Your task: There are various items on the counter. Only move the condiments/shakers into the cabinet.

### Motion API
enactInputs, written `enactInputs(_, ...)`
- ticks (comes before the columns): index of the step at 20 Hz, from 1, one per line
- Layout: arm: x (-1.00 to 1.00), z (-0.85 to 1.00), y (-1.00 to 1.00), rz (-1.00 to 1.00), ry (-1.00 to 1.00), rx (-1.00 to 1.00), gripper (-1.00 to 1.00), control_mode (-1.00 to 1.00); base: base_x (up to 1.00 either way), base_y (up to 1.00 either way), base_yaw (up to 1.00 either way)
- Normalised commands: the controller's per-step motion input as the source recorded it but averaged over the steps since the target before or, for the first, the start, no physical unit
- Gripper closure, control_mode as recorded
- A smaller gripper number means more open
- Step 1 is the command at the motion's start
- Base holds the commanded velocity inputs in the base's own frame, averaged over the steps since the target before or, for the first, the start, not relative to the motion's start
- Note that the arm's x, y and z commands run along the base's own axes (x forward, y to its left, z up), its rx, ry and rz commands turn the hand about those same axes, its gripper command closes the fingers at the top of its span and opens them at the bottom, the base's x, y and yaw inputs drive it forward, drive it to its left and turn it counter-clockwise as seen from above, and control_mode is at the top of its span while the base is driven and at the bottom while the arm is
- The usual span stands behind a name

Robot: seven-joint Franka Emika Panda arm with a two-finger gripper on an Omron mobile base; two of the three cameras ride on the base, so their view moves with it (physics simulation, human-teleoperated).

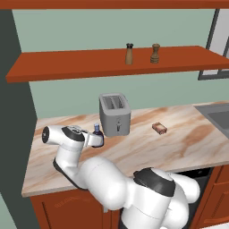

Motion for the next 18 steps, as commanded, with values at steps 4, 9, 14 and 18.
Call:
enactInputs(4, 0.01, -0.07, -0.07, -0.01, 0.00, 0.00, -1.00, -1.00, 0.00, 0.00, 0.00)
enactInputs(9, 0.00, -0.06, -0.13, -0.03, 0.00, 0.00, -1.00, -1.00, 0.00, 0.00, 0.00)
enactInputs(14, 0.00, -0.03, -0.17, -0.04, 0.00, 0.00, -1.00, -1.00, 0.00, 0.00, 0.00)
enactInputs(18, 0.05, -0.02, -0.07, -0.01, 0.00, 0.00, -1.00, -1.00, 0.00, 0.00, 0.00)
